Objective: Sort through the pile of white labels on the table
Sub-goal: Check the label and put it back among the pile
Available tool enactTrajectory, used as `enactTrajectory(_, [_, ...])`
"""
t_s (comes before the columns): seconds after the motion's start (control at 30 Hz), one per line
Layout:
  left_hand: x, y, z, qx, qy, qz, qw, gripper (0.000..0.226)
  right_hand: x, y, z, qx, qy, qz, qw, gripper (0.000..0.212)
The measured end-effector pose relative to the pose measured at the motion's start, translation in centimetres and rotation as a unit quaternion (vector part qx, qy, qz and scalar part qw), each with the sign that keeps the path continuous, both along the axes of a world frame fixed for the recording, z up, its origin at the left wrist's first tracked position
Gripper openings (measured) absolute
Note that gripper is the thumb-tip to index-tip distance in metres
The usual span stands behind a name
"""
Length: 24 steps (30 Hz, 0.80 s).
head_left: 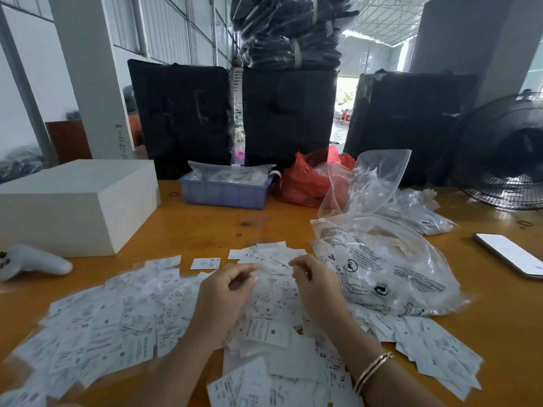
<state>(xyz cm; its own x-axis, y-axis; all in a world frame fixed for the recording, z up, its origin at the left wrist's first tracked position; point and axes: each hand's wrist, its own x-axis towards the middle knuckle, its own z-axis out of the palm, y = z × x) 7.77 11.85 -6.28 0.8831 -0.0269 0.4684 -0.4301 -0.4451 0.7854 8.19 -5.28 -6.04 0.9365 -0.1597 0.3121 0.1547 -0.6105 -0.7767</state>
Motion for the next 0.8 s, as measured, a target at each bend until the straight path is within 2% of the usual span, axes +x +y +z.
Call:
enactTrajectory(0.1, [0.0,0.0,0.0,-0.031,0.032,0.006,0.999,0.019,0.3,-0.3,-0.8,-0.23,0.058,-0.054,0.97,0.04])
enactTrajectory(0.17, [0.0,-0.1,0.1,-0.061,0.055,0.004,0.997,0.014,0.4,0.0,-1.2,-0.296,0.103,-0.068,0.947,0.057])
enactTrajectory(0.23, [0.0,-0.1,0.2,-0.105,0.077,-0.005,0.991,0.011,0.6,0.3,-1.4,-0.304,0.112,-0.079,0.943,0.062])
enactTrajectory(0.37, [-0.1,-0.2,0.6,-0.186,0.119,-0.035,0.975,0.006,0.6,0.1,-1.2,-0.233,0.117,-0.074,0.963,0.049])
enactTrajectory(0.53, [-0.4,-0.6,0.8,-0.19,0.128,-0.049,0.972,0.005,0.1,0.4,-0.8,-0.103,0.086,-0.045,0.99,0.005])
enactTrajectory(0.63, [-0.5,-0.8,0.9,-0.178,0.126,-0.045,0.975,0.009,-0.3,0.3,-0.6,-0.017,0.049,-0.028,0.998,0.017])
enactTrajectory(0.77, [-0.5,-0.7,0.9,-0.175,0.122,-0.041,0.976,0.014,-1.2,0.4,-0.4,0.137,-0.003,0.023,0.99,0.011])
enactTrajectory(0.8, [-0.5,-0.6,0.9,-0.174,0.119,-0.043,0.977,0.015,-1.3,0.4,-0.5,0.158,-0.012,0.029,0.987,0.021])
